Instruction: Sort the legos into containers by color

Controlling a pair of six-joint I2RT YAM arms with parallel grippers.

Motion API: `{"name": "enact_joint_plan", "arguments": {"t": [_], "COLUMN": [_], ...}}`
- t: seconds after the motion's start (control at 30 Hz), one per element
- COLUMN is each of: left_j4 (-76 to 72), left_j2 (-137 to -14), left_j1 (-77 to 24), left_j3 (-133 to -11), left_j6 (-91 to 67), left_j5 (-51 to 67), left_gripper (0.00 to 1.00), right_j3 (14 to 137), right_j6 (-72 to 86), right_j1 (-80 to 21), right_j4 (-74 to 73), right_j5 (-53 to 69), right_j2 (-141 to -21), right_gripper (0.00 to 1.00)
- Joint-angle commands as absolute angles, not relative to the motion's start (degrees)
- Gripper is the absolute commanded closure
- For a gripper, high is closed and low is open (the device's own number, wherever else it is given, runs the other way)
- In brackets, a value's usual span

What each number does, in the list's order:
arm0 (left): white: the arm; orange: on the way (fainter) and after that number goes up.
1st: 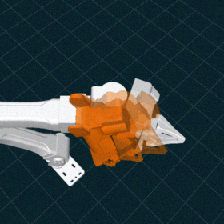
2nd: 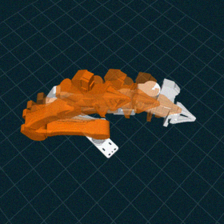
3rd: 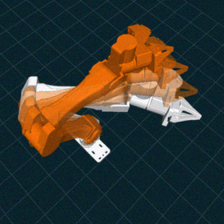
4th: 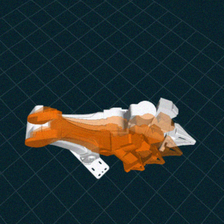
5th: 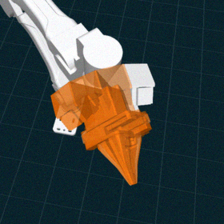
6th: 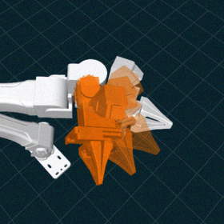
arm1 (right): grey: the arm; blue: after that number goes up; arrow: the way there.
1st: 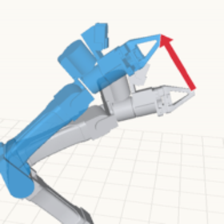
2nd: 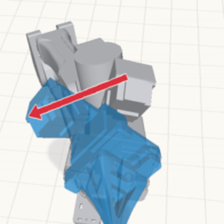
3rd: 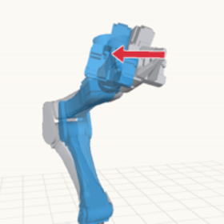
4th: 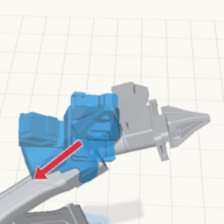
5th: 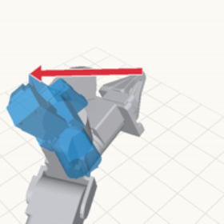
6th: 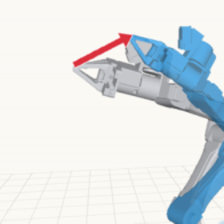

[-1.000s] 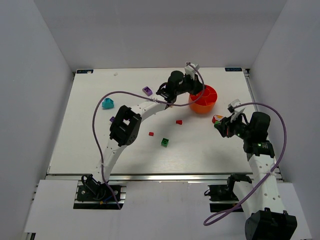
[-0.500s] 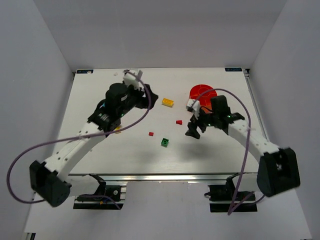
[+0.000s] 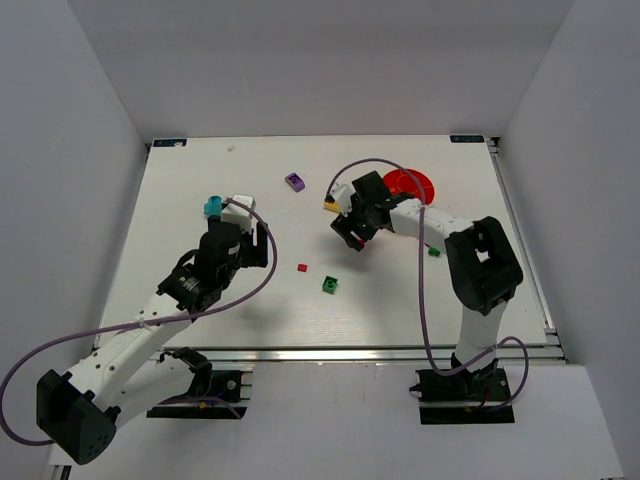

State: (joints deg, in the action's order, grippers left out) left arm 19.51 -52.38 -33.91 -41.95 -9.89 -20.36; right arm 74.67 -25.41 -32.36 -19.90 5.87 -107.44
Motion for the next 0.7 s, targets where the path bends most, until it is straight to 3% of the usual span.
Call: {"name": "enact_joint_plan", "arguments": {"t": [0.0,0.23,0.67], "left_j4": [18.72,18.54,18.55], "left_j2": [-52.03,-51.77,-52.30], "left_j1": [-33.75,-33.75,-33.75], "left_j3": [-42.71,-42.80,-42.89], "left_j6": [-8.88,-8.70,-8.70], "left_j5": [-21.19,-19.16,-17.84], "left_gripper": [0.17,0.17,0.17], "right_j3": [78.75,80.07,82.96], "right_j6": [-24.26,-28.12,-34.45], "right_j1": [-32.08,-31.73,-30.76], "right_j4": [-22.76,-26.71,-28.91], "right_j5": [2.28,5.79,10.46], "right_j2": [-109.33,-111.97,-116.80], "right_gripper": [0.27,0.41,0.56]}}
